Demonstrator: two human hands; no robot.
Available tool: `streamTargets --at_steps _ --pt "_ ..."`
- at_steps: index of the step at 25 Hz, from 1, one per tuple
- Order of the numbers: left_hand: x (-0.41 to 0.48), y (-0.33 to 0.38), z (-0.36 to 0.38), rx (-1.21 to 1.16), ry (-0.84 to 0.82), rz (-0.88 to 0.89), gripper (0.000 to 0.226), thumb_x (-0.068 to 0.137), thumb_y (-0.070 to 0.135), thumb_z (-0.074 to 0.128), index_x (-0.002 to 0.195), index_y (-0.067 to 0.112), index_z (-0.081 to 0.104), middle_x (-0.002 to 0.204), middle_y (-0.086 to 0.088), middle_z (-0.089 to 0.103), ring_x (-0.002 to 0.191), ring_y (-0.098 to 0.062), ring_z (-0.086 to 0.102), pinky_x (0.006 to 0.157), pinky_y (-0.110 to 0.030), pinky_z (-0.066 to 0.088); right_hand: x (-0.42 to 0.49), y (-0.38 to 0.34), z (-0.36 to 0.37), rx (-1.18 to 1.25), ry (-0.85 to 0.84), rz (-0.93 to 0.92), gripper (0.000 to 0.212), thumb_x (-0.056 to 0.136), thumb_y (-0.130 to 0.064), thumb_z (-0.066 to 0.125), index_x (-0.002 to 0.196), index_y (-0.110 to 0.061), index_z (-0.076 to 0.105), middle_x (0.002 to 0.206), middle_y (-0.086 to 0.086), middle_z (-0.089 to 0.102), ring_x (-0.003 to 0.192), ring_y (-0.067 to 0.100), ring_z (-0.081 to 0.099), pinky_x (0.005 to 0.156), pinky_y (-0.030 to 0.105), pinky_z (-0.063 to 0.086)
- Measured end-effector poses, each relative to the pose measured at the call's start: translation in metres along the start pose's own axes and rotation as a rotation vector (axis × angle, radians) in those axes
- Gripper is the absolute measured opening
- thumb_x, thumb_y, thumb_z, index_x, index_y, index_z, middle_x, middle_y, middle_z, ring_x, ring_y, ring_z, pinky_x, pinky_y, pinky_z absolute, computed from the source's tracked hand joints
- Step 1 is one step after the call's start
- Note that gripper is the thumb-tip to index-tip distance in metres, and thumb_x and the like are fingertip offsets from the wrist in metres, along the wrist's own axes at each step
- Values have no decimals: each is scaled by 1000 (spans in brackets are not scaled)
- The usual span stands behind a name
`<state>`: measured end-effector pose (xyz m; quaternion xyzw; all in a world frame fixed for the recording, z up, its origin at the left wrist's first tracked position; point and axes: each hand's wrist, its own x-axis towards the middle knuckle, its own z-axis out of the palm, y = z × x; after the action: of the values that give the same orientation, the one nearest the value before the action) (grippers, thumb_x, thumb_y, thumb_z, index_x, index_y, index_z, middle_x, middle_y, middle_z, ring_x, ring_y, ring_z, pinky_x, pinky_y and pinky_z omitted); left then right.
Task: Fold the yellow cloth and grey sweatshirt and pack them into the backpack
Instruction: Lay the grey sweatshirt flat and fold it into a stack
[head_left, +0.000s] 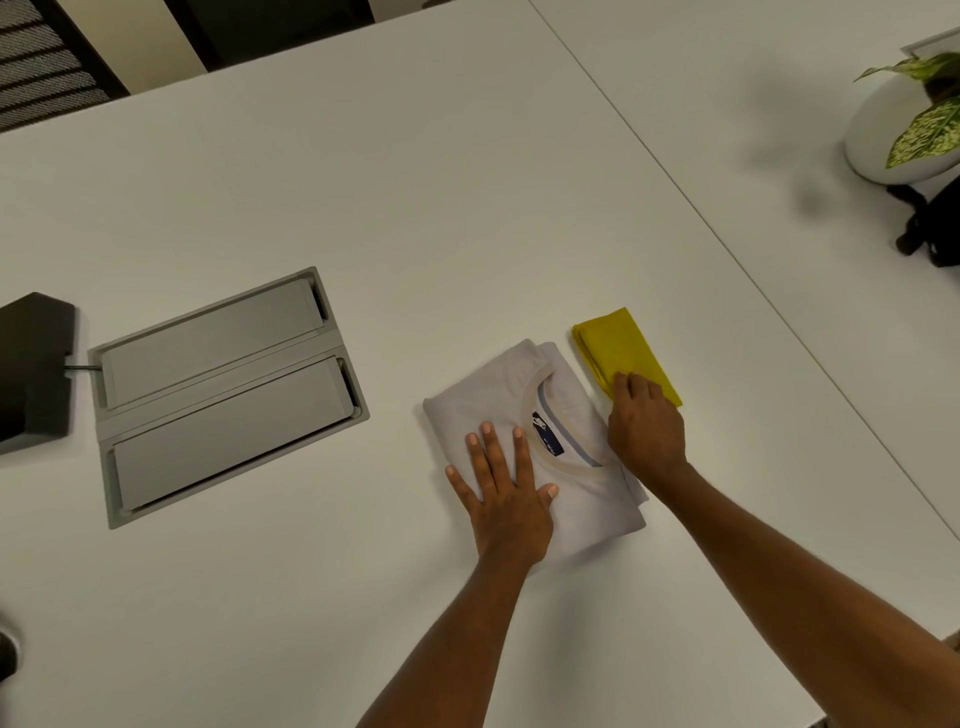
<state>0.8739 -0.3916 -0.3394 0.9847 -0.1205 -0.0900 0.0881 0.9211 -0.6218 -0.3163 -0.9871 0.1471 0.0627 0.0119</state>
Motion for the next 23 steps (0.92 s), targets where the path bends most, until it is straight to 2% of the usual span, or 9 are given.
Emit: streamTargets --at_steps 2,5,9,11,13,16,18,21,23 --pt "0 0 -1 -6 -1 5 93 102 68 45 172 21 8 178 -23 -4 165 -44 -1 124 -78 2 2 1 0 -60 -36 -38 56 87 2 70 139 12 54 130 37 64 119 53 65 82 56 63" --pt "-1 0 -2 -8 -9 8 92 102 68 44 172 21 8 178 -23 -5 165 -44 -2 123 -78 1 2 0 -4 -65 -57 -32 56 85 2 76 137 12 57 130 37 65 118 53 67 72 56 64" --pt "0 -1 -1 -22 -4 -3 92 101 69 41 172 21 7 178 -23 -6 165 -44 -2 124 -78 2 1 3 -7 -55 -42 -33 53 88 7 68 139 10 57 137 35 63 121 52 67 69 54 63" --pt "0 -1 -2 -19 -15 -1 92 102 70 38 172 21 6 178 -22 -7 165 -44 -3 124 -77 0 5 6 -13 -34 -13 -40 43 88 9 61 131 8 64 124 34 70 99 51 74 61 50 62" --pt "0 -2 -3 -14 -20 -2 89 103 69 33 172 21 6 178 -22 -7 165 -44 -3 124 -77 0 9 10 -27 71 48 -6 36 90 3 54 121 -1 71 102 28 75 77 48 73 62 47 61" --pt "-1 -1 -5 -19 -28 -5 86 102 68 24 172 21 10 178 -23 -3 165 -45 0 124 -77 1 17 16 -55 263 -32 129 38 91 -9 61 125 -17 76 102 20 75 89 46 71 76 42 58" --pt "0 -1 -8 -17 -47 3 85 102 68 23 172 21 11 178 -23 -2 165 -45 0 124 -77 1 17 17 -73 407 -82 195 36 86 -15 62 117 -19 79 92 13 74 84 38 69 68 35 53" --pt "0 0 -9 -20 -72 -1 86 101 70 21 172 22 11 178 -22 -1 165 -44 1 124 -77 0 -3 5 -99 602 -87 190 31 79 -23 52 95 -18 79 68 7 67 66 32 65 56 37 50" --pt "0 1 -10 -38 -111 -19 86 101 70 21 172 22 13 179 -22 2 165 -44 3 124 -76 -2 -30 -16 -109 604 -95 142 34 86 -21 58 110 -28 80 77 5 74 74 30 70 62 36 52"
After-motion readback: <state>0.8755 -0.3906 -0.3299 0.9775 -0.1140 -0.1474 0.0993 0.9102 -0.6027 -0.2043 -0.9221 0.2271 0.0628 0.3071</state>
